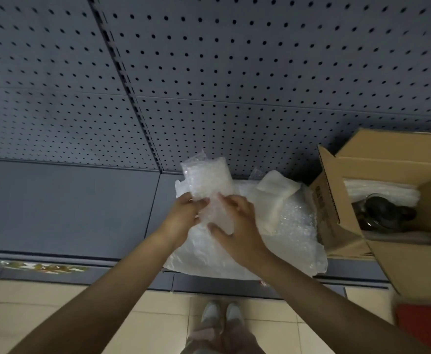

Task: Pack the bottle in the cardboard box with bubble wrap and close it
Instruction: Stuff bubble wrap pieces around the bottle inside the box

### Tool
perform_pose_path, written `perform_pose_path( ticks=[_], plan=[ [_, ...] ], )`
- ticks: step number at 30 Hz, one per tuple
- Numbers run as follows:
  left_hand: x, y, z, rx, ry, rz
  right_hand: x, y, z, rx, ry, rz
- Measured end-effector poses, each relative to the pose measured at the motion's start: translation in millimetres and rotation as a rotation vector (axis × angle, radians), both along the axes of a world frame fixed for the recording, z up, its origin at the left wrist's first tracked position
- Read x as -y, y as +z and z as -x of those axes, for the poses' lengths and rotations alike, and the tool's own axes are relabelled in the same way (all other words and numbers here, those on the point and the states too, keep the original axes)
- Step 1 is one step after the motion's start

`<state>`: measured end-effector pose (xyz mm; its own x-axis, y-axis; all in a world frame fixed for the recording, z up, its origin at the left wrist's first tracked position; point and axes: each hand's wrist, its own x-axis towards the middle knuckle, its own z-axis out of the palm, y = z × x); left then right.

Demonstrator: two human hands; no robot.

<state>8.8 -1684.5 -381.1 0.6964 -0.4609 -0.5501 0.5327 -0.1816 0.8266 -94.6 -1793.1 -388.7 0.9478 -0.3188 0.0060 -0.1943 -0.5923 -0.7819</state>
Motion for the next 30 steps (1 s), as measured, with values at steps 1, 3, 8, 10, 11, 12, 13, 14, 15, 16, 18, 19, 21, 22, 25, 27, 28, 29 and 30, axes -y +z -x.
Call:
perform_pose_path(
  ticks=[1, 3, 8, 10, 11, 12, 13, 14, 15, 16, 18, 19, 21, 22, 25, 27, 28, 29, 30],
  plan=[
    [-2.7, 1.2, -5.3, -0.012, -0.005, -0.005, 5.9, 3.2, -0.2, 0.069, -0.116, -0.041],
    [-7.8, 8.1, -15.2, -0.012, -0.085, 0.004, 24.6, 7.3, -4.2, 0.049, -0.309, -0.204],
    [-14.3, 33.8, -32.8, 0.041, -0.263, 0.087, 62.7, 27.9, -11.6, -0.311, -0.115, -0.885],
    [-16.2, 36.7, -35.1, 0.024, -0.304, 0.098, 63.0, 32.7, -10.1, -0.306, -0.050, -0.893],
    [-17.0, 36.8, -35.4, 0.002, -0.335, 0.106, 61.3, 34.6, -9.7, -0.286, -0.051, -0.893],
    [-18.3, 36.9, -35.2, -0.033, -0.375, 0.119, 60.0, 35.0, -9.7, -0.266, -0.074, -0.898],
    [-19.5, 37.2, -34.6, -0.072, -0.425, 0.140, 59.1, 35.7, -9.9, -0.249, -0.095, -0.904],
    [-21.4, 37.3, -34.2, -0.097, -0.471, 0.159, 58.6, 36.7, -10.0, -0.236, -0.108, -0.907],
    [-23.9, 36.4, -34.8, -0.105, -0.508, 0.170, 59.0, 36.9, -10.0, -0.229, -0.113, -0.906],
    [-26.1, 35.4, -35.5, -0.104, -0.528, 0.175, 59.4, 37.1, -9.6, -0.221, -0.109, -0.905],
    [-29.0, 32.4, -37.9, -0.103, -0.519, 0.198, 59.7, 38.4, -8.0, -0.202, -0.089, -0.924],
    [-29.5, 30.3, -38.9, -0.105, -0.508, 0.216, 60.3, 38.6, -7.0, -0.192, -0.078, -0.934],
    [-29.0, 24.2, -39.9, -0.106, -0.470, 0.275, 60.7, 38.7, -5.0, -0.151, -0.059, -0.955],
    [-28.4, 22.1, -39.6, -0.111, -0.444, 0.302, 60.6, 39.0, -4.1, -0.122, -0.050, -0.975],
    [-26.7, 19.6, -38.6, -0.102, -0.373, 0.361, 60.2, 39.1, -0.2, -0.068, -0.019, -1.112],
    [-25.7, 21.3, -37.7, -0.103, -0.332, 0.349, 61.2, 37.4, 3.1, -0.066, 0.017, -1.211],
    [-25.1, 24.1, -36.4, -0.086, -0.341, 0.332, 61.8, 36.4, 4.2, -0.074, 0.019, -1.238],
    [-24.7, 25.9, -35.8, -0.058, -0.357, 0.309, 62.2, 35.1, 5.1, -0.075, 0.004, -1.253],
    [-23.8, 28.7, -35.8, -0.035, -0.367, 0.290, 61.9, 33.6, 5.7, -0.067, -0.033, -1.263]
  ],
)
